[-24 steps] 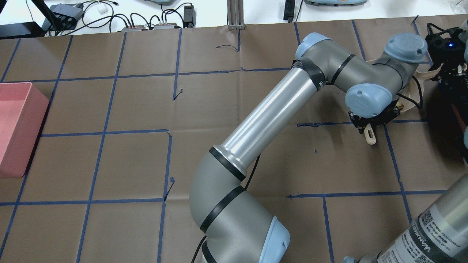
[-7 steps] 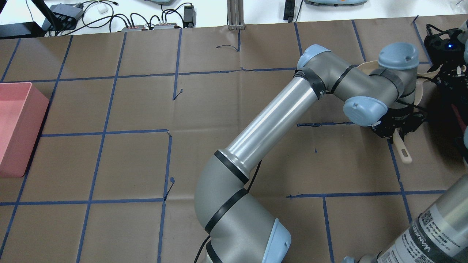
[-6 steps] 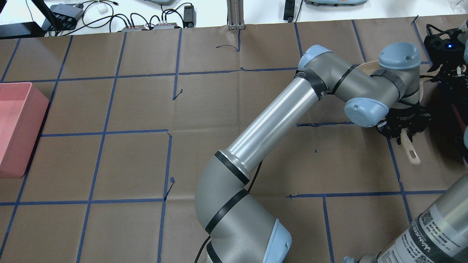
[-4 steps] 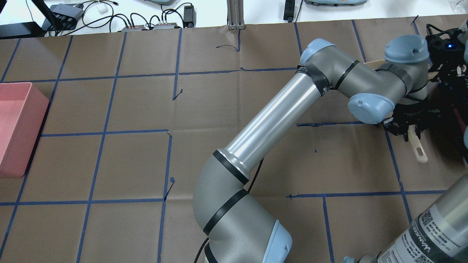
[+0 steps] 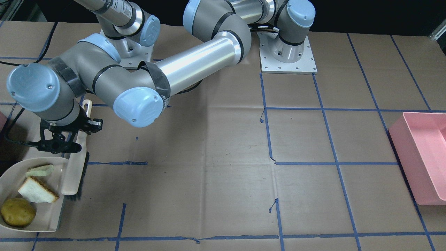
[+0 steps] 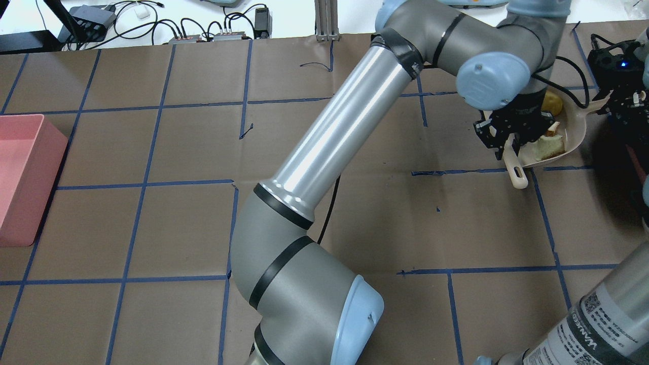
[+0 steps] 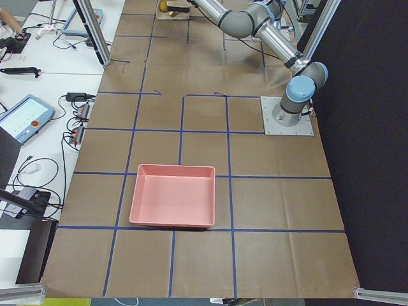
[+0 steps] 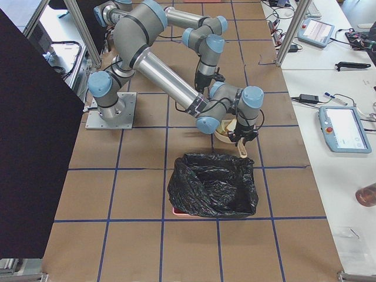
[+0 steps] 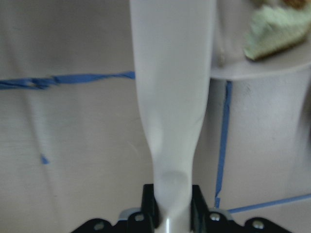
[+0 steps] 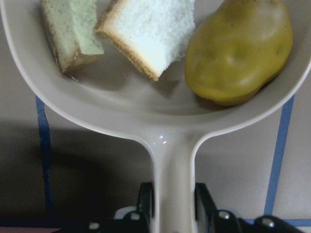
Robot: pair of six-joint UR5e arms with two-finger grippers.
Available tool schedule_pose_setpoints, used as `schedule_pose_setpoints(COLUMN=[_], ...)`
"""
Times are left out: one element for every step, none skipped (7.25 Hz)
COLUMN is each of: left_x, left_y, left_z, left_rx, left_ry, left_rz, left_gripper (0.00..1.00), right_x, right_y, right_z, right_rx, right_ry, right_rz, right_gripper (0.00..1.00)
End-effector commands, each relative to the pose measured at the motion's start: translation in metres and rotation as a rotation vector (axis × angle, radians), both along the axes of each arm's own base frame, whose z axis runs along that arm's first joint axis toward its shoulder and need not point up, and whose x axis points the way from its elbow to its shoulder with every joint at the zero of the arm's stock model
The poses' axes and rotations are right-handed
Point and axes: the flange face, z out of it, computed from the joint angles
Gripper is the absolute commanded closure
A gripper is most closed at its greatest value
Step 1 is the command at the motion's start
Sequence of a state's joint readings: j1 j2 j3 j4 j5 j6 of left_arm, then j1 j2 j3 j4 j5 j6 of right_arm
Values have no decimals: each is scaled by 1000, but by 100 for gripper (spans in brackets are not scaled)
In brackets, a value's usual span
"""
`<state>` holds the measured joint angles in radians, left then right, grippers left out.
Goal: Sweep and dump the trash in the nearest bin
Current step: 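Raise the brush with the left gripper while the right gripper lifts the dustpan away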
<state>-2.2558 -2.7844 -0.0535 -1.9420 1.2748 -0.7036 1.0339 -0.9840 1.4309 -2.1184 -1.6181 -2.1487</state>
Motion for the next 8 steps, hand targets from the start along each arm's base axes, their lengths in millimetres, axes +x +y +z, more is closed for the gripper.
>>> schedule_pose_setpoints(left_x=[84, 115, 150, 194, 246, 297, 335, 375], left_y=[-40, -49, -56, -56, -55, -53, -44, -34], left_z=[63, 90, 115, 138, 156, 169, 179, 184], left_rx=[8, -27, -47, -29, -6, 2, -20, -29], left_ry=[-79, -109, -133, -162, -157, -147, -133, -166], left_rz=[91, 66, 53, 64, 55, 62, 60, 47], left_gripper=[100, 100, 100, 100, 100, 100, 100, 100], right_x=[1, 4, 5, 8, 13, 15, 19, 24], right_y=[-3, -3, -4, -3, -1, 2, 5, 12], right_z=[-1, 7, 8, 11, 16, 26, 37, 56], right_rx=[-19, -43, -53, -58, -42, -53, -54, -46], right_ry=[-31, -48, -64, -90, -137, -141, -159, -170], right_rz=[3, 4, 2, -13, -35, -40, -56, -93], right_gripper=[100, 100, 100, 100, 100, 100, 100, 100])
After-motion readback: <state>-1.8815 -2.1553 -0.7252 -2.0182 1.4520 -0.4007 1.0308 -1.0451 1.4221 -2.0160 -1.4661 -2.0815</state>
